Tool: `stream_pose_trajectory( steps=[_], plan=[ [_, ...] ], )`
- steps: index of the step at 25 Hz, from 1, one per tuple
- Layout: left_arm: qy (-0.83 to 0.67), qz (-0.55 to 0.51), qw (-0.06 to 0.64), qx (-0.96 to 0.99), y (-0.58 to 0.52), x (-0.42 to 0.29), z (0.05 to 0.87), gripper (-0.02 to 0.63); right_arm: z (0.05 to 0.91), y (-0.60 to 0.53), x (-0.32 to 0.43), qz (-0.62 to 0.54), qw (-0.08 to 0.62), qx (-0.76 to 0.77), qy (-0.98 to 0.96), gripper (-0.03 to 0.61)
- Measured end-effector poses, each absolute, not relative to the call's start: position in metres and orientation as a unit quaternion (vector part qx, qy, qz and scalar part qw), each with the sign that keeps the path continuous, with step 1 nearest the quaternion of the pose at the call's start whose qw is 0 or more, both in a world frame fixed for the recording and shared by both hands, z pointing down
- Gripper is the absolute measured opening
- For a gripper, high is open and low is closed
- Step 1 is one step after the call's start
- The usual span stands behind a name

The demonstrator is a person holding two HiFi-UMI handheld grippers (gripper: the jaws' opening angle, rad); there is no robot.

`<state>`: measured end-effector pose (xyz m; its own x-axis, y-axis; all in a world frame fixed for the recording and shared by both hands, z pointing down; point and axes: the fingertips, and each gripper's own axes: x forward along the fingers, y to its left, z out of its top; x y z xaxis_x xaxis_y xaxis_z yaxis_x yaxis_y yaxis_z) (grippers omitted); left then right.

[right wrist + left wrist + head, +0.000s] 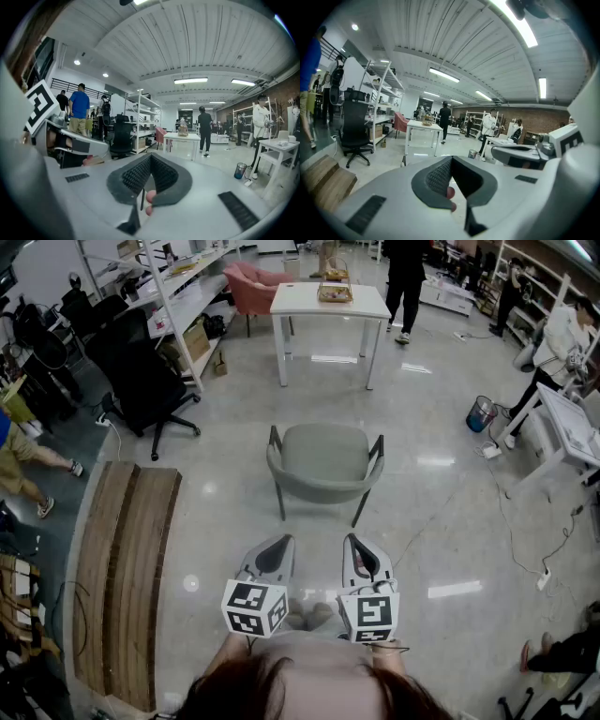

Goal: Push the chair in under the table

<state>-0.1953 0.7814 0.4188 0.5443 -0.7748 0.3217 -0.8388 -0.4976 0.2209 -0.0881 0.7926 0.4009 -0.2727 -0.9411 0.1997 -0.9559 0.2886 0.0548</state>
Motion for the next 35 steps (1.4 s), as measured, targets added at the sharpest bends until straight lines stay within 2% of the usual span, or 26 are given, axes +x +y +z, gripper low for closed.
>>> stream_pose_trajectory(
  steps=[20,35],
  plan=[
    [-0.516,0.083,0.167,0.836,0.76,-0.165,0.419,0.008,0.406,0.767,-0.051,0.023,0.101,0.552,-0.827,0.02],
    [-0.499,0.123,0.157,0.843,0.687,-0.165,0.448,0.009,0.44,0.705,-0.057,0.016,0.146,0.54,-0.829,0.021]
  ],
)
